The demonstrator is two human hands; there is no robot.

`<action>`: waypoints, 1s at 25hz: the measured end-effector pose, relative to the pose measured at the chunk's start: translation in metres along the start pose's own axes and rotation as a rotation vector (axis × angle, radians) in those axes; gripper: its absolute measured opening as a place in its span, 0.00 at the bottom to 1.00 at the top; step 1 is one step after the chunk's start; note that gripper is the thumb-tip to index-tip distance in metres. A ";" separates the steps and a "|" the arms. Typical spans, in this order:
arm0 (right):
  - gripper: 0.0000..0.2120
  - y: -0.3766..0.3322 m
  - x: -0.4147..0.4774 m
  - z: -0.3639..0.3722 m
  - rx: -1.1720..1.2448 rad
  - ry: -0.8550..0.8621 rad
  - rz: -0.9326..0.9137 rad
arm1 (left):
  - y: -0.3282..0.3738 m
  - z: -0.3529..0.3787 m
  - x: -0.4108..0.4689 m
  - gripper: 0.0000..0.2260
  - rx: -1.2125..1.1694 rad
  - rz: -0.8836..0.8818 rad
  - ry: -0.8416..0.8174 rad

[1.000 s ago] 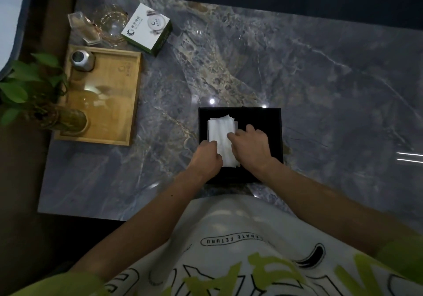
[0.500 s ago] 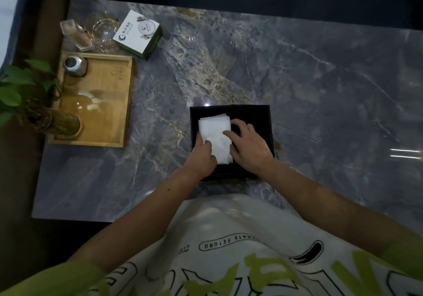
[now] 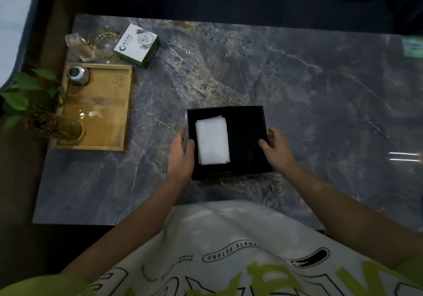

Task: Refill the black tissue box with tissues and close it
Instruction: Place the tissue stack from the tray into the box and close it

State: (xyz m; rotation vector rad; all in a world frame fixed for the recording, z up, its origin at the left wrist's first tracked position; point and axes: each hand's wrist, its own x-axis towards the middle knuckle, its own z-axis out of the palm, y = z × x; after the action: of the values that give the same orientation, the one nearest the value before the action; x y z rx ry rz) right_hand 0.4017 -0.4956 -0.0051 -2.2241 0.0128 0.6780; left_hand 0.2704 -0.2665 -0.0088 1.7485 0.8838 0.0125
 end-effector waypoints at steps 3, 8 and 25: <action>0.14 -0.001 -0.004 0.001 0.389 -0.003 0.281 | 0.001 0.002 0.002 0.21 -0.445 -0.360 -0.091; 0.09 -0.003 -0.013 -0.011 0.705 0.005 0.339 | -0.008 -0.004 0.004 0.29 -0.609 -0.530 -0.168; 0.14 -0.030 -0.030 0.013 0.730 -0.314 0.213 | -0.017 -0.014 0.002 0.32 -0.706 -0.592 -0.220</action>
State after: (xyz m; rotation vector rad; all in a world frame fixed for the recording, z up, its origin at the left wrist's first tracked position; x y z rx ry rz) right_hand 0.3768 -0.4724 0.0226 -1.4149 0.2952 0.9509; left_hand 0.2565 -0.2522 -0.0188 0.7833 1.0416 -0.2271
